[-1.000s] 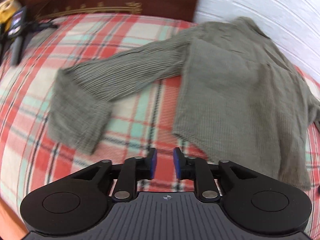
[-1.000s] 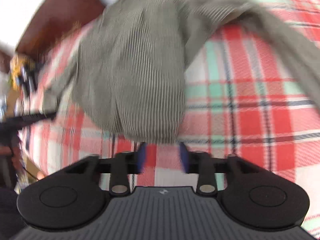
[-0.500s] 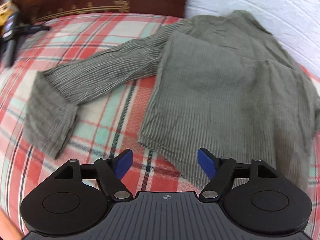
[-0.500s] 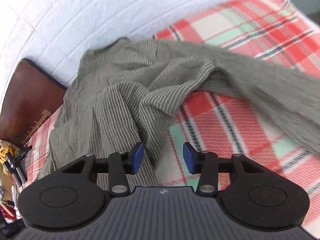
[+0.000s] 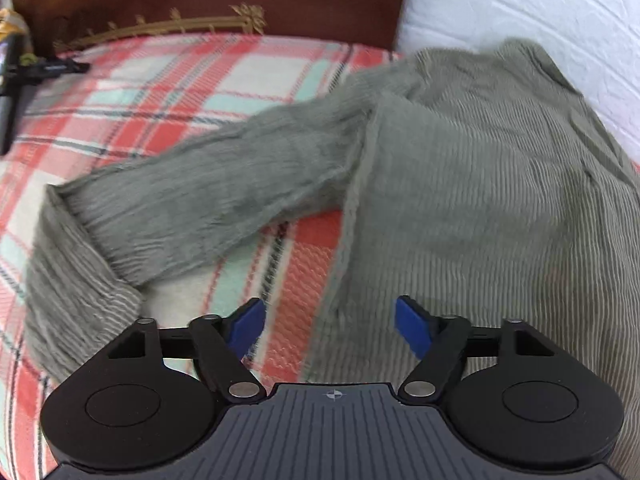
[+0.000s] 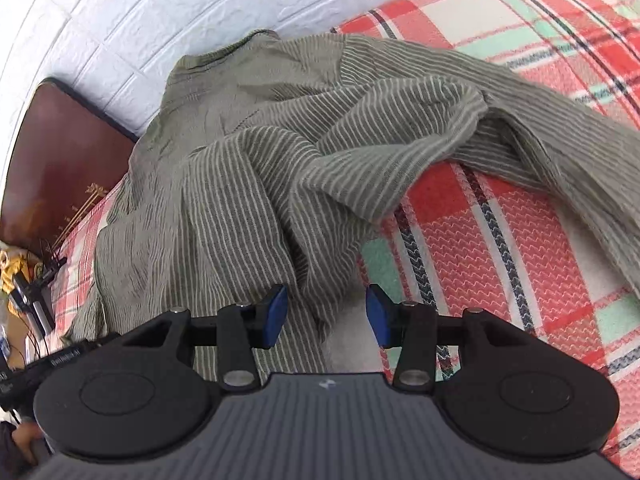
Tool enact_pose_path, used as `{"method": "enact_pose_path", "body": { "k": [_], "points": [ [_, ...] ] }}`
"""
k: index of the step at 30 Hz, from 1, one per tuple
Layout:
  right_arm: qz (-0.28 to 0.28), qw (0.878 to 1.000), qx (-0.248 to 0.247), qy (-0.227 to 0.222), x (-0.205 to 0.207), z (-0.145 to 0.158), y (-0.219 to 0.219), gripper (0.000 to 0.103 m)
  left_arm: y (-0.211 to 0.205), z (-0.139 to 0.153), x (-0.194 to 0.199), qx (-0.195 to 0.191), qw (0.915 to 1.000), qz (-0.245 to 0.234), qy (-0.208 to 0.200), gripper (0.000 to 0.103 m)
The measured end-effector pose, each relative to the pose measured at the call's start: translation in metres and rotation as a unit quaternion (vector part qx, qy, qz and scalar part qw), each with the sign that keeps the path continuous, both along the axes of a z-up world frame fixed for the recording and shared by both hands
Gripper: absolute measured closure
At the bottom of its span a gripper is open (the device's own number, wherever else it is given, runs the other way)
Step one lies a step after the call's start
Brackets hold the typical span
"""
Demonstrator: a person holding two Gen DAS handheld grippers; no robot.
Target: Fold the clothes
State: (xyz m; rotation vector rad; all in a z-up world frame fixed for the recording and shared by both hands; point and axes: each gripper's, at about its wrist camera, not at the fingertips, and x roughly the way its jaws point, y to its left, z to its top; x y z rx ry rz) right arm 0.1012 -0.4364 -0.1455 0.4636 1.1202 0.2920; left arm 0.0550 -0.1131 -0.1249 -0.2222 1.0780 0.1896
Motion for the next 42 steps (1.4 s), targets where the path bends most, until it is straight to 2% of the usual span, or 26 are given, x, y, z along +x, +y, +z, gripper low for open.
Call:
{"method": "enact_pose_path", "body": {
  "k": [1, 2, 3, 4, 5, 6, 9, 13, 17, 22, 27, 35, 42],
  "points": [
    [-0.001, 1.000, 0.002, 0.000, 0.001, -0.002, 0.001, 0.054, -0.002, -0.002, 0.001, -0.007, 0.9999, -0.007, 0.004, 0.038],
    [-0.003, 1.000, 0.004, 0.000, 0.003, -0.004, 0.002, 0.055, -0.005, -0.003, 0.001, -0.011, 0.9998, -0.013, 0.006, 0.050],
    [-0.004, 1.000, 0.006, 0.000, 0.004, -0.006, 0.003, 0.060, -0.009, -0.003, 0.002, -0.008, 0.9998, -0.017, 0.009, 0.072],
    [-0.005, 1.000, 0.011, 0.001, 0.005, -0.008, 0.004, 0.065, -0.013, -0.004, 0.002, -0.003, 0.9998, -0.019, 0.011, 0.080],
    [-0.006, 1.000, 0.018, 0.004, 0.004, -0.008, 0.003, 0.085, -0.014, -0.003, 0.002, -0.003, 0.9997, -0.018, 0.014, 0.098],
    [-0.008, 1.000, 0.026, 0.007, 0.004, -0.009, 0.002, 0.098, -0.014, -0.001, 0.001, -0.007, 0.9998, -0.015, 0.013, 0.102],
    [-0.005, 0.999, 0.040, 0.005, -0.001, -0.002, -0.002, 0.099, -0.009, 0.008, -0.004, -0.022, 0.9998, -0.002, 0.000, 0.103],
    [0.009, 0.998, 0.059, -0.013, -0.019, 0.024, -0.014, 0.099, -0.005, 0.026, -0.020, -0.031, 0.9992, 0.010, -0.022, 0.103],
    [0.022, 0.998, 0.061, -0.025, -0.043, 0.052, -0.031, 0.099, -0.008, 0.041, -0.042, -0.030, 0.9990, 0.001, -0.033, 0.103],
    [0.007, 0.998, 0.054, -0.017, -0.064, 0.069, -0.051, 0.099, -0.013, 0.051, -0.072, -0.035, 0.9989, -0.002, -0.031, 0.103],
    [0.006, 0.999, 0.047, 0.001, -0.078, 0.061, -0.060, 0.099, -0.014, 0.042, -0.101, -0.040, 0.9992, 0.001, -0.004, 0.103],
    [0.038, 0.998, 0.031, 0.044, -0.082, 0.031, -0.042, 0.099, -0.009, 0.017, -0.135, -0.029, 0.9985, 0.016, 0.044, 0.103],
    [0.043, 0.997, 0.028, 0.059, -0.093, 0.017, -0.040, 0.098, -0.017, 0.004, -0.154, -0.021, 0.9973, 0.002, 0.071, 0.103]
  ]
}}
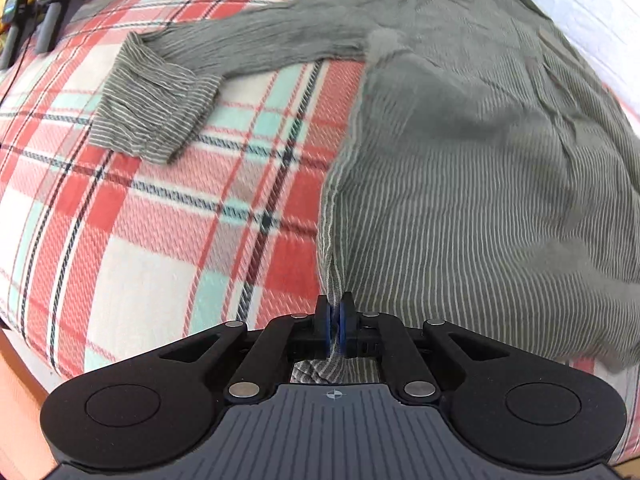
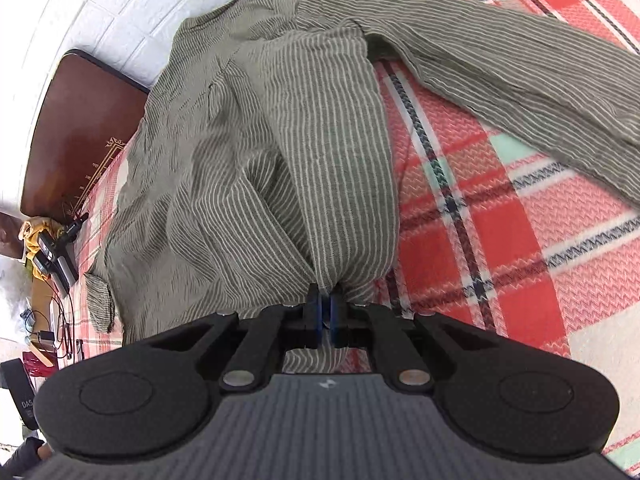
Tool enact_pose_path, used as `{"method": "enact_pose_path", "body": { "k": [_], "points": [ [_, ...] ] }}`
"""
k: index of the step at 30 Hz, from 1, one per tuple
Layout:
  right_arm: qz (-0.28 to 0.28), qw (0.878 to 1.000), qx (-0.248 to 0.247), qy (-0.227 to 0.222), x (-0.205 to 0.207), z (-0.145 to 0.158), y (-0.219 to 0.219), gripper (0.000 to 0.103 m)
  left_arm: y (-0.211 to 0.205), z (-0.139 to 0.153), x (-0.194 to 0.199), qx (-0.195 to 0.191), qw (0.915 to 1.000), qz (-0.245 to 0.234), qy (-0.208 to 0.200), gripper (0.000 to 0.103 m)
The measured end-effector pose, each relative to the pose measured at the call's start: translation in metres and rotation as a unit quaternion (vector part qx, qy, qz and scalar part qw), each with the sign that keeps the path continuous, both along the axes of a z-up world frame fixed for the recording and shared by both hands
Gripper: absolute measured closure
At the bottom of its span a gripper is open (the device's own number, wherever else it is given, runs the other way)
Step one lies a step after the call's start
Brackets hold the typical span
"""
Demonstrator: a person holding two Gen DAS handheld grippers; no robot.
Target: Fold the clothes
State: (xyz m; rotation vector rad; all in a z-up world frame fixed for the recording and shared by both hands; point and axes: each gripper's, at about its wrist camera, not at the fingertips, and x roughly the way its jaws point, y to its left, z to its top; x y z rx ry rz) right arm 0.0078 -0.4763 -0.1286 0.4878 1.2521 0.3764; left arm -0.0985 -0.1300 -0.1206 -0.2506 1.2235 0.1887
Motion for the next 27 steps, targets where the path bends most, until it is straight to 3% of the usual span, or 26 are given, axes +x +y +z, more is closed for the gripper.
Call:
{"method": "enact_pose_path", "body": {
  "k": [1, 3, 4, 6, 7, 12, 16, 22, 24, 27],
  "points": [
    [0.001, 1.000, 0.003, 0.001, -0.001, 0.000, 0.000, 0.096, -0.002, 0.001, -0.001, 0.002, 1.0000, -0.004, 0.001, 0.101],
    [0.002, 1.000, 0.006, 0.000, -0.002, 0.004, -0.002, 0.092, -0.003, 0.004, -0.003, 0.003, 1.0000, -0.009, 0.000, 0.075],
    [0.001, 1.000, 0.005, -0.003, -0.003, 0.007, -0.005, 0.090, -0.002, 0.008, -0.004, 0.004, 0.9999, -0.009, -0.002, 0.073],
    [-0.002, 1.000, 0.003, -0.011, -0.007, 0.014, -0.013, 0.075, 0.000, 0.015, -0.005, 0.006, 0.9999, -0.007, -0.006, 0.068],
    [-0.008, 1.000, 0.003, -0.016, -0.009, 0.018, -0.018, 0.074, 0.002, 0.021, -0.004, 0.004, 0.9999, -0.004, -0.011, 0.068],
    [-0.040, 0.998, -0.018, -0.054, 0.000, 0.039, -0.045, 0.073, 0.006, 0.052, 0.010, 0.003, 0.9986, 0.009, -0.052, 0.056],
    [-0.046, 0.994, -0.047, -0.085, 0.025, 0.056, -0.051, 0.073, -0.006, 0.067, 0.036, 0.013, 0.9968, -0.007, -0.078, 0.053],
    [-0.035, 0.992, -0.068, -0.102, 0.074, 0.068, -0.039, 0.073, -0.017, 0.068, 0.085, 0.050, 0.9930, -0.023, -0.105, 0.048],
    [-0.016, 0.991, -0.086, -0.105, 0.085, 0.065, -0.027, 0.073, -0.010, 0.064, 0.106, 0.047, 0.9932, -0.008, -0.107, 0.041],
    [0.017, 0.985, -0.131, -0.114, 0.098, 0.057, -0.008, 0.072, -0.002, 0.057, 0.135, 0.038, 0.9940, 0.008, -0.103, 0.040]
  ]
}}
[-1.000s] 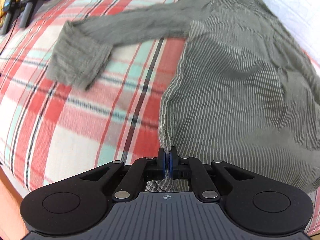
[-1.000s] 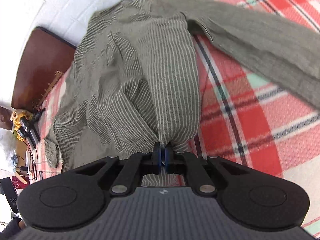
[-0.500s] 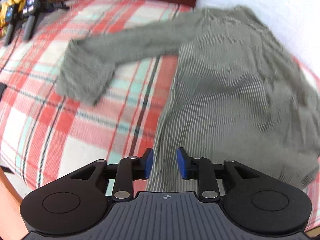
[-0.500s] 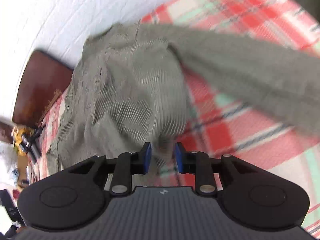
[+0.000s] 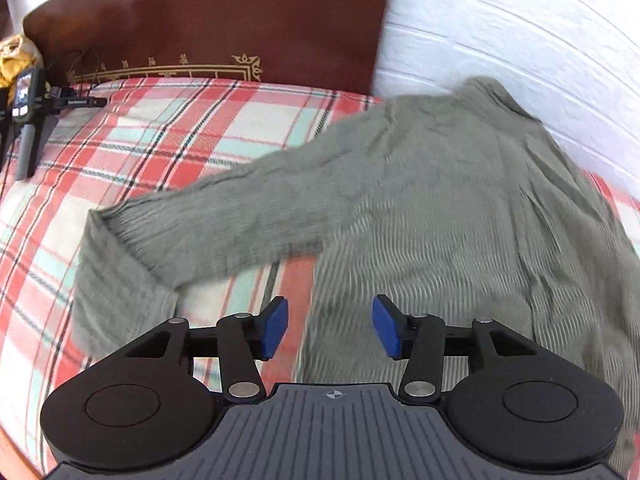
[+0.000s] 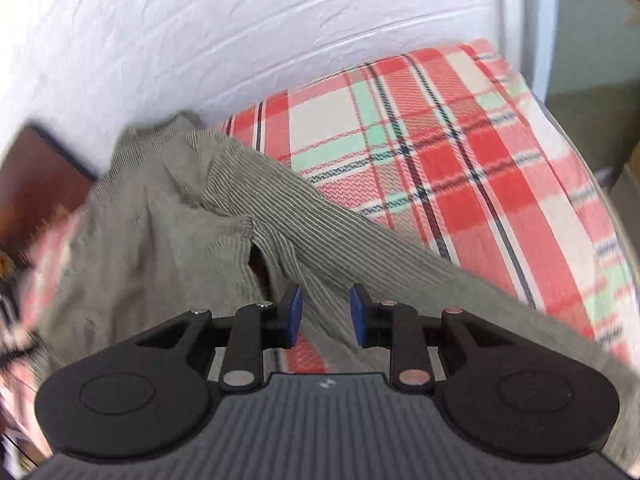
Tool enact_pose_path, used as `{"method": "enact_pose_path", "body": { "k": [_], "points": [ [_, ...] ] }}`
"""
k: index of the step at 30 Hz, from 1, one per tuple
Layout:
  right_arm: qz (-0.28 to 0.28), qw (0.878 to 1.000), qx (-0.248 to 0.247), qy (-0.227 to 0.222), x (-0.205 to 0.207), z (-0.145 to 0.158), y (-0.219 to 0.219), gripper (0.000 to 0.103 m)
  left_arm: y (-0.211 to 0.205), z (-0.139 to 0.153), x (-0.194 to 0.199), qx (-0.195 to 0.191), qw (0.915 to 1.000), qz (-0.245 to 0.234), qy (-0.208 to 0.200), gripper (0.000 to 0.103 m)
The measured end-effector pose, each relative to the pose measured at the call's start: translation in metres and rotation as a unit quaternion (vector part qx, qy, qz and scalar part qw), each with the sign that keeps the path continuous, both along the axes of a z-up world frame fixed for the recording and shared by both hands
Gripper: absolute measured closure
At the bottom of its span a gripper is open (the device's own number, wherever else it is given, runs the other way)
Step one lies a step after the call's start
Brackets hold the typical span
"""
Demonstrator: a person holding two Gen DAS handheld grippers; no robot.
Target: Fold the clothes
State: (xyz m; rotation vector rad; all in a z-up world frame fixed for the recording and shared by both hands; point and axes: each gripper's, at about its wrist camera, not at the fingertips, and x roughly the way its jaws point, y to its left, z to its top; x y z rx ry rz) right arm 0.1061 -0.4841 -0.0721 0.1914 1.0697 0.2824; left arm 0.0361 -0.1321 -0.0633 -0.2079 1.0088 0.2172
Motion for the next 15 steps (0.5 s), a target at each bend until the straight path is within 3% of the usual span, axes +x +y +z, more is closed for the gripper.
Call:
{"method": "enact_pose_path", "body": {
  "k": [4, 5, 6, 9, 15],
  "points": [
    [0.018, 0.998, -0.059, -0.004, 0.015, -0.012, 0.019, 0.067, -0.003, -0.012, 0.016, -0.001, 0.9997, -0.012, 0.022, 0.041],
    [0.016, 0.998, -0.061, -0.003, 0.020, -0.015, 0.019, 0.067, -0.004, -0.015, 0.019, -0.002, 0.9995, -0.017, 0.028, 0.046],
    [0.015, 0.998, -0.064, -0.002, 0.026, -0.017, 0.018, 0.067, -0.005, -0.018, 0.019, -0.003, 0.9991, -0.021, 0.036, 0.061],
    [0.015, 0.998, -0.065, 0.000, 0.041, -0.023, 0.019, 0.067, -0.006, -0.025, 0.018, -0.003, 0.9985, -0.026, 0.049, 0.084],
    [0.051, 0.995, -0.091, 0.010, 0.057, -0.035, 0.025, 0.064, -0.003, -0.033, 0.008, 0.010, 0.9982, -0.013, 0.058, 0.100]
  ]
}}
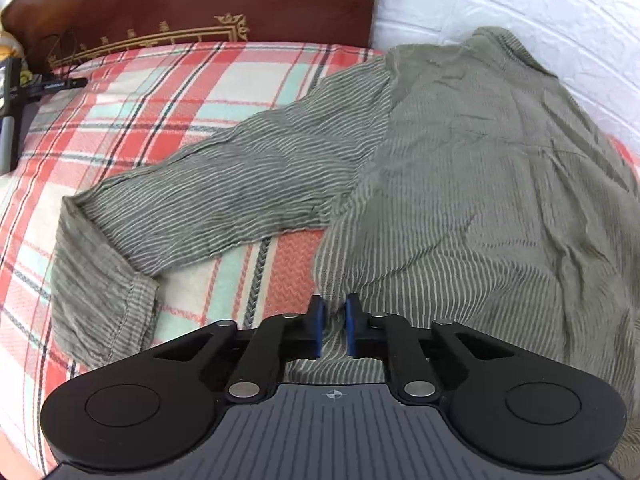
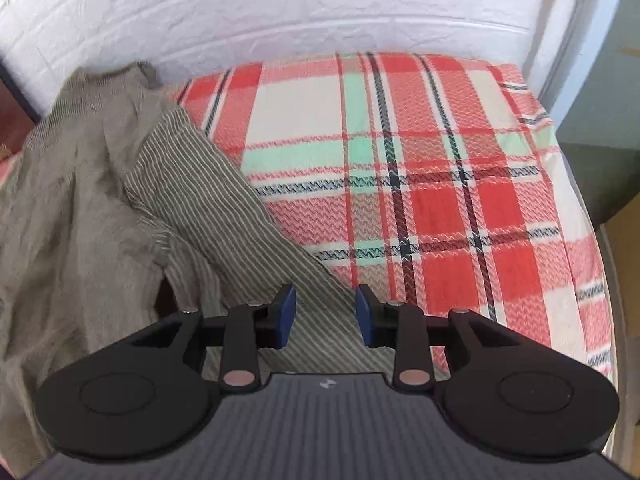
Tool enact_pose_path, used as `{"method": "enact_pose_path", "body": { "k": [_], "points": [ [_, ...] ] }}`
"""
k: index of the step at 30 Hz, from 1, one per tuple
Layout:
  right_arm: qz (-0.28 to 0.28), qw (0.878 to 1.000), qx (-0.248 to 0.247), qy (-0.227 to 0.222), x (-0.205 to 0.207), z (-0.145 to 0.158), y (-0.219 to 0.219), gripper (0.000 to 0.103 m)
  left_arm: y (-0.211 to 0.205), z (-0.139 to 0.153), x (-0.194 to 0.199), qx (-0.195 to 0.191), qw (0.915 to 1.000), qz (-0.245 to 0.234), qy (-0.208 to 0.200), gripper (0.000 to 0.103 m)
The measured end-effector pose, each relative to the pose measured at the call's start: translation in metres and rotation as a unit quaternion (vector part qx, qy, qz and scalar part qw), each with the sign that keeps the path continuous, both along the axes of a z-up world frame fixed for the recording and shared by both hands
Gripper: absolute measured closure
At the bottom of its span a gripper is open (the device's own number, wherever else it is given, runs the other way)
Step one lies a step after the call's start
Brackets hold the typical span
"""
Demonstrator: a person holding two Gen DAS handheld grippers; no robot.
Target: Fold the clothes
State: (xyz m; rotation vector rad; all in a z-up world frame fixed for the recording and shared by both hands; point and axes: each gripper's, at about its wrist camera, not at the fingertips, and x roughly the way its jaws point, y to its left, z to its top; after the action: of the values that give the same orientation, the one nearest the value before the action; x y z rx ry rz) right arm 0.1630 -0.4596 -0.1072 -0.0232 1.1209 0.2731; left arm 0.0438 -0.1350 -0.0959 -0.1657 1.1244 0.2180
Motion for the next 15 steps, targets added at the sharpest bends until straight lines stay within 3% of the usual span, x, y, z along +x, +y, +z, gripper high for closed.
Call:
{"method": "enact_pose_path", "body": {
  "k": [4, 5, 6, 15],
  "points": [
    [0.019, 1.000, 0.000, 0.002, 0.003, -0.006, 0.000, 0.060, 0.003, -0.003, -0.005, 0.007, 0.9998, 0.017, 0.003, 0.102],
    [0.023, 1.000, 0.002, 0.003, 0.003, -0.005, 0.000, 0.068, 0.004, -0.003, -0.007, 0.008, 0.9997, 0.022, 0.005, 0.102],
    [0.026, 1.000, 0.011, 0.007, 0.003, -0.003, -0.002, 0.103, 0.005, -0.004, -0.007, 0.010, 0.9996, 0.026, 0.006, 0.102],
    [0.035, 0.998, 0.041, -0.016, 0.003, 0.020, -0.026, 0.103, 0.000, -0.008, -0.009, 0.029, 0.9988, 0.037, 0.015, 0.102]
  ]
}}
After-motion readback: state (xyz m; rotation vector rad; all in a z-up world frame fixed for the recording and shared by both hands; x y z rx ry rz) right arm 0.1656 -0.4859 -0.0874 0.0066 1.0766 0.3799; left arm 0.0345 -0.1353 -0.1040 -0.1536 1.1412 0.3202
